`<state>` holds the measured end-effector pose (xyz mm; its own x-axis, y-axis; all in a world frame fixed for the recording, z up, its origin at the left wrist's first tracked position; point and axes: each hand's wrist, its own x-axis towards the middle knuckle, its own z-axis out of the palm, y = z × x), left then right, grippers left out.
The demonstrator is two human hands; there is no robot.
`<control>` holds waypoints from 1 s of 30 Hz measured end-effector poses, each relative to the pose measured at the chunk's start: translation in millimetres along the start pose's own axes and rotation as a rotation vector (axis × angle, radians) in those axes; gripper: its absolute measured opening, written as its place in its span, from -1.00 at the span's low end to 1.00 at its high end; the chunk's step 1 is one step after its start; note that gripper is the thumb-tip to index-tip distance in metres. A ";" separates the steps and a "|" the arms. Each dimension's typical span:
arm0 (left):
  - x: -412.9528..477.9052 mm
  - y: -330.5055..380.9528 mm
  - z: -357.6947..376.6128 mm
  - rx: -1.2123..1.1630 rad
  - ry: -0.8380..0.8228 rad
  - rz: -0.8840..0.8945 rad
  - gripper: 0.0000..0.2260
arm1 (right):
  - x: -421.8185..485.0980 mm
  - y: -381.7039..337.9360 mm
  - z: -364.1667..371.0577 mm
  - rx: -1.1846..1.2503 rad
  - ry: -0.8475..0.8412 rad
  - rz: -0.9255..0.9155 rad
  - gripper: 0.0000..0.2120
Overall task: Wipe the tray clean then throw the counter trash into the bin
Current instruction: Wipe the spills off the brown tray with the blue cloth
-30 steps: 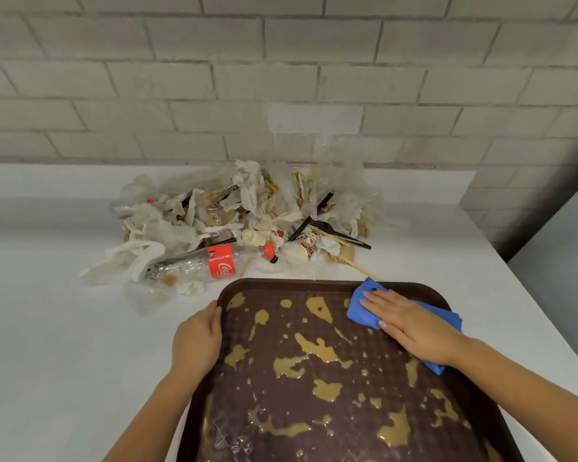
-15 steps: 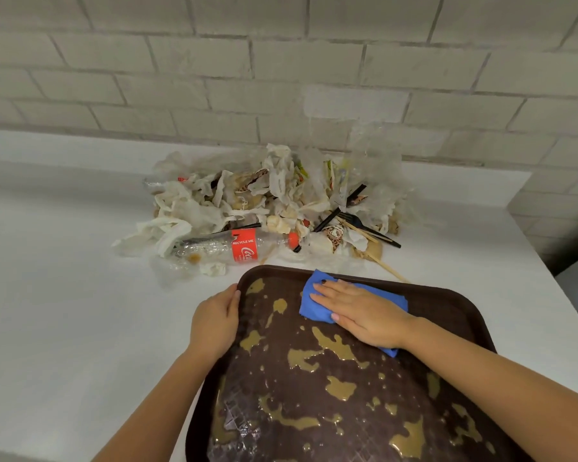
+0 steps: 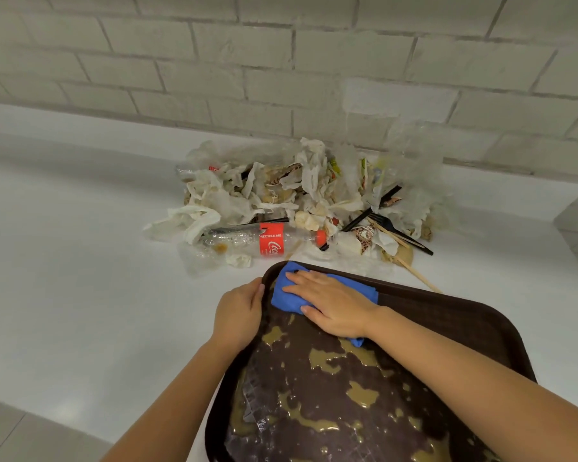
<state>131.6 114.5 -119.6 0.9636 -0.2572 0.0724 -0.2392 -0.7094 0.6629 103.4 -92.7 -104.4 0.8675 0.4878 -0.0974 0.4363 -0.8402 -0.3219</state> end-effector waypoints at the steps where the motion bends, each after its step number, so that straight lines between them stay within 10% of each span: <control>1: 0.0 -0.6 -0.2 -0.005 0.002 0.004 -0.69 | 3.9 -2.3 0.8 0.005 0.006 -0.001 -0.54; 30: 2.5 -2.4 7.9 -0.140 0.078 -0.076 -0.72 | -4.1 -30.9 22.0 -0.090 -0.012 -0.247 -0.55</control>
<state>133.7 110.4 -126.9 0.9859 -0.1513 0.0721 -0.1519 -0.6251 0.7656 81.1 -63.5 -114.8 0.7294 0.6830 -0.0382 0.6543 -0.7128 -0.2526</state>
